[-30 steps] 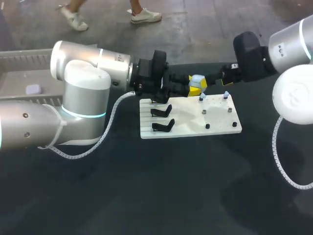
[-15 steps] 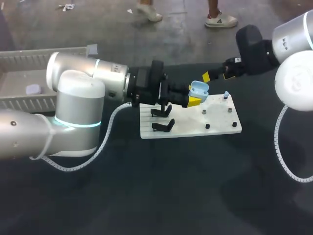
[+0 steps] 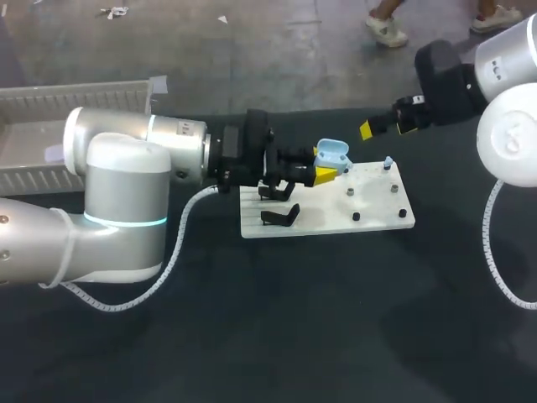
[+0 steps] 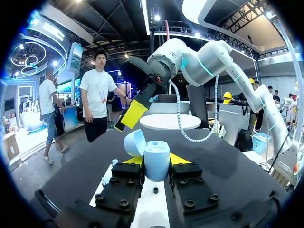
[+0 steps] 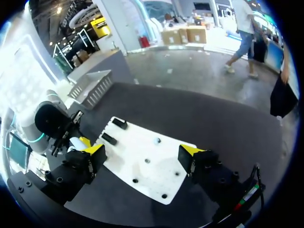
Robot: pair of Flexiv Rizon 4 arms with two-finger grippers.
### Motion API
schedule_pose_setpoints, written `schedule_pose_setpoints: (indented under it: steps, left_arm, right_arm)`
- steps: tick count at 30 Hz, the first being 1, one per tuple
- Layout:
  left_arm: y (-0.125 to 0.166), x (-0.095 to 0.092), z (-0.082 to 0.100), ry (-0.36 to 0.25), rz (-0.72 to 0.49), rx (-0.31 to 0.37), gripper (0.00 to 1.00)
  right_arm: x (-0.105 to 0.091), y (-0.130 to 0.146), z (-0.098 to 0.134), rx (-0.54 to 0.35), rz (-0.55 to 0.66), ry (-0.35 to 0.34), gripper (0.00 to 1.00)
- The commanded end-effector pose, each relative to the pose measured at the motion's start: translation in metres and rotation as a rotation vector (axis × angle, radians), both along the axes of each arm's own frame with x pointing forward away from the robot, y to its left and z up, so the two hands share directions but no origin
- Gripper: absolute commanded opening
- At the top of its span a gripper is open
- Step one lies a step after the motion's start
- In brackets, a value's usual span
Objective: Pick up each earbud case from the left stands, insert the matching earbuds, close the lid, and place the case in the box.
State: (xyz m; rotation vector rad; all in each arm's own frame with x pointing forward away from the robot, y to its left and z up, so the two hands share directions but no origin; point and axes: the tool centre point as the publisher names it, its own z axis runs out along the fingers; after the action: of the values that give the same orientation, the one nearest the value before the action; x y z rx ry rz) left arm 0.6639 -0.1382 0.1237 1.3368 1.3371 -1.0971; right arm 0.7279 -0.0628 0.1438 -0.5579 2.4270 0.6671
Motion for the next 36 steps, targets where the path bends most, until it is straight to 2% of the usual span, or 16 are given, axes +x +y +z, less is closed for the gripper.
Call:
schedule_pose_setpoints:
  steps: [1,6,11,18,21,27,30,36]
  left_arm:
    - [0.000,-0.001,0.001,-0.004,0.011,0.008,0.00]
    - [0.004,0.001,0.000,0.002,0.016,0.021,0.00]
    - [0.006,0.001,-0.005,0.041,0.007,0.004,0.00]
    - [0.003,-0.003,-0.001,0.041,0.016,0.018,0.00]
    - [0.001,0.005,0.001,0.045,0.023,0.022,0.00]
    - [-0.005,0.010,0.003,0.040,0.002,-0.001,0.00]
    - [-0.001,0.022,-0.001,0.032,-0.003,-0.007,0.00]
    - [0.007,0.033,-0.004,0.034,-0.003,-0.080,0.00]
  right_arm:
    - [-0.009,-0.012,0.003,-0.005,-0.028,-0.015,1.00]
    - [-0.012,-0.022,0.006,-0.001,-0.036,-0.020,1.00]
    - [-0.013,-0.026,0.005,-0.008,-0.046,-0.015,1.00]
    - [-0.012,-0.029,0.004,-0.009,-0.060,-0.015,1.00]
    - [-0.011,-0.030,0.002,-0.012,-0.060,-0.008,1.00]
    - [-0.007,-0.035,0.000,-0.035,-0.063,0.004,1.00]
    - [-0.006,-0.038,-0.001,-0.045,-0.064,0.009,1.00]
    - [-0.006,-0.040,-0.001,-0.063,-0.072,0.017,1.00]
